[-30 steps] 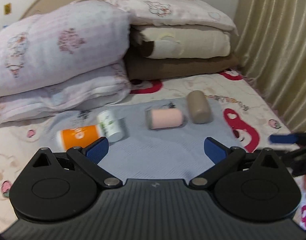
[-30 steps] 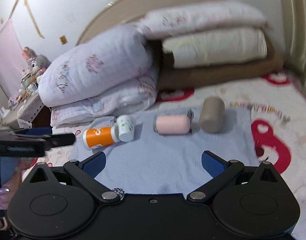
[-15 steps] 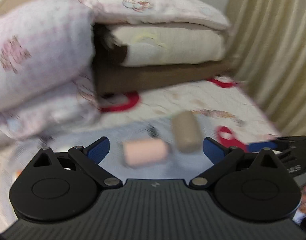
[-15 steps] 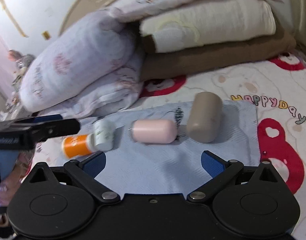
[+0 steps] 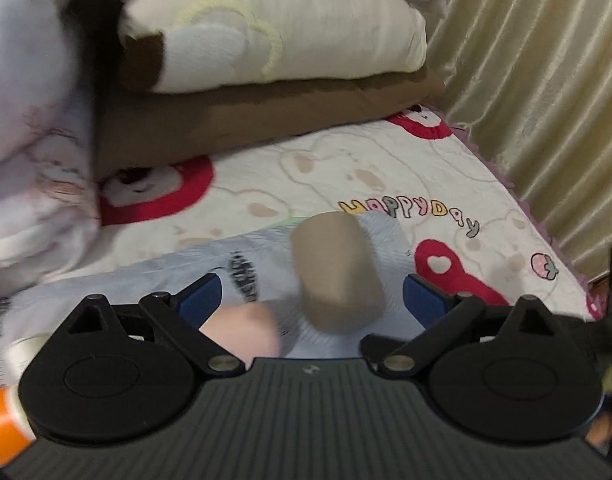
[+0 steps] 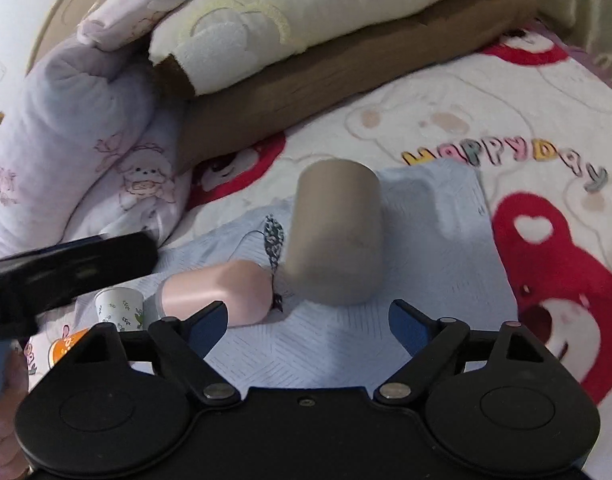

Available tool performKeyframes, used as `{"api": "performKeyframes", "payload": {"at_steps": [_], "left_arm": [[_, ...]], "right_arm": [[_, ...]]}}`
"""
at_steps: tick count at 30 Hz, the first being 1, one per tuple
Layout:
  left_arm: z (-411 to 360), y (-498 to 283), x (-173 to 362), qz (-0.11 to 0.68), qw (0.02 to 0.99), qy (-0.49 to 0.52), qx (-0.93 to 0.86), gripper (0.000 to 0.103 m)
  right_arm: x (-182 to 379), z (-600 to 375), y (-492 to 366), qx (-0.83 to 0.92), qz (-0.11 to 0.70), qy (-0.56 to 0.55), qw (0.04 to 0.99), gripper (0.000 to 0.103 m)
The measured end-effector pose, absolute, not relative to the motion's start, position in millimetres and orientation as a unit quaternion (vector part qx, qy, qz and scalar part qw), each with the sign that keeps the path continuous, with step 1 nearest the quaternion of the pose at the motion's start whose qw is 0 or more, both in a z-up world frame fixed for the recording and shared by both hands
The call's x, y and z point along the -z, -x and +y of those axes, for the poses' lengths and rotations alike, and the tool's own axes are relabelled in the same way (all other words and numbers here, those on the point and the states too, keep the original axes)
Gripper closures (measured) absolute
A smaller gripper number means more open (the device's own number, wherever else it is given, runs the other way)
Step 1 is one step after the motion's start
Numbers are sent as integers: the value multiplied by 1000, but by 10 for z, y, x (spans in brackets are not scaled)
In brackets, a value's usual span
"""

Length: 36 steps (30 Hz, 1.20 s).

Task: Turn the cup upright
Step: 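Move the right gripper toward the lying grey cup and close on it, then rotate the grey cup upright with the right gripper while the left tool steadies it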

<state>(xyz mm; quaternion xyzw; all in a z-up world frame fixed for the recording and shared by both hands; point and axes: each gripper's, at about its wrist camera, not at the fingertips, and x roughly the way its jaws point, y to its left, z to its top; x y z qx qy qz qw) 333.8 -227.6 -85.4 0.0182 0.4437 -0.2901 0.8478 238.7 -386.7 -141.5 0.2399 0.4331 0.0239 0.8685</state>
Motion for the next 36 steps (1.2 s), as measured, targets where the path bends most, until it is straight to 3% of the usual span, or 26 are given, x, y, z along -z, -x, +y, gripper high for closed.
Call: {"api": "performKeyframes", "payload": {"at_steps": [5,11,19,27,36], "left_arm": [[-2495,-3667,1176,480,824,7,301,17],[-2640,-3947,1389,524,791,26,315,23],[-2701,-4075,1572,543,771,49,329,49],[-2680,-4148,1702,563,755,69,329,44],[-2856,-4159,1793,569,746,55,341,35]], "right_arm": [[1580,-3875,-2489,-29,420,-225,879,15],[1675,-3980,-2666,4,414,-250,875,15],[1844,-4016,-2751,6,425,-246,871,25],[1881,-4036,-2758,-12,423,-267,866,32],[1924,-4110,-2803,-6,423,-268,865,27]]}}
